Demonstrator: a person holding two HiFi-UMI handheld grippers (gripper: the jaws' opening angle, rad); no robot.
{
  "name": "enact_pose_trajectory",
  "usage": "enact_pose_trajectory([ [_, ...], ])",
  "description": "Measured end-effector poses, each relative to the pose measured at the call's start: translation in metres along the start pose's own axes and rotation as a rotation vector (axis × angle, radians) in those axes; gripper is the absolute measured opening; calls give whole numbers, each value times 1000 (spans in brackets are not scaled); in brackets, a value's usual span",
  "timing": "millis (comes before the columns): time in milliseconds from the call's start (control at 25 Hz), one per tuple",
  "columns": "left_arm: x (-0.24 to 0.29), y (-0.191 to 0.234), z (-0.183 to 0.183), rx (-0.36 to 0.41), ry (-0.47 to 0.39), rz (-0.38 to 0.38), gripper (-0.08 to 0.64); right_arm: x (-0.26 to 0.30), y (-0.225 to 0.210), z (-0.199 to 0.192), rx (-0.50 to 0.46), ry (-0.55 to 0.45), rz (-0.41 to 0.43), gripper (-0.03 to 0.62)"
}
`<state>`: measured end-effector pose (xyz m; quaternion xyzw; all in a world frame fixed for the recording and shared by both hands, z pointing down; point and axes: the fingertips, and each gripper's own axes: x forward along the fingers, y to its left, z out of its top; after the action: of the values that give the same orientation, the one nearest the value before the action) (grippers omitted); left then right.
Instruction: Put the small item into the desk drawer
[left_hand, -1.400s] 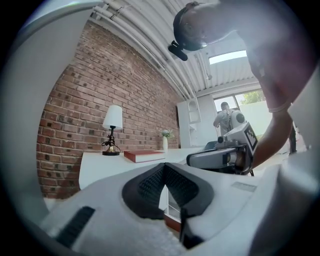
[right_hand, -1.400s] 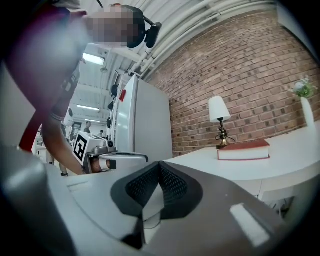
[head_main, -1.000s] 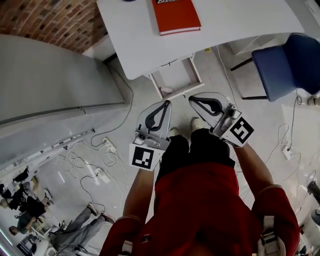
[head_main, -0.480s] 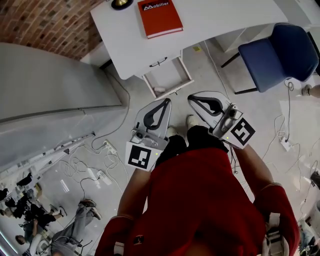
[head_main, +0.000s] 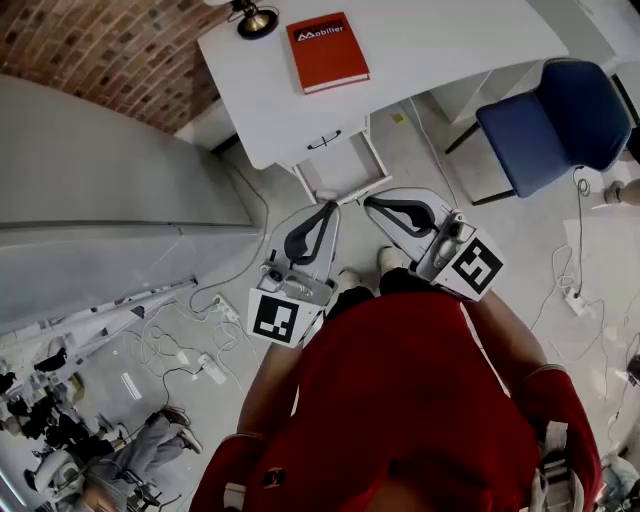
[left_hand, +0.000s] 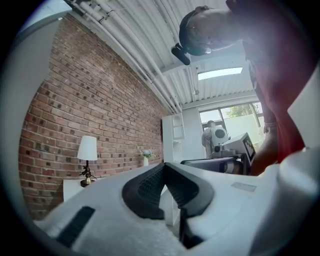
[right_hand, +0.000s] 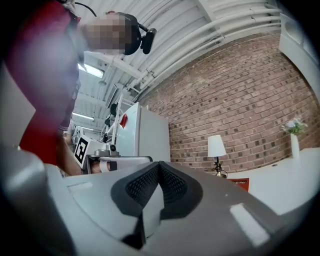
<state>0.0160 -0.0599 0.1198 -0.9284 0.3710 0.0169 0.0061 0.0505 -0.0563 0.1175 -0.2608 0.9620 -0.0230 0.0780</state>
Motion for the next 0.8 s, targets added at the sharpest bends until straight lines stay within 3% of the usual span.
enact_pose_trajectory([
  [640, -15, 3, -2, -14, -8, 20, 5, 2, 7, -7, -31, 59, -20, 11],
  [800, -22, 8, 0, 7, -44, 28, 5, 3, 10, -11, -41, 74, -21, 11],
])
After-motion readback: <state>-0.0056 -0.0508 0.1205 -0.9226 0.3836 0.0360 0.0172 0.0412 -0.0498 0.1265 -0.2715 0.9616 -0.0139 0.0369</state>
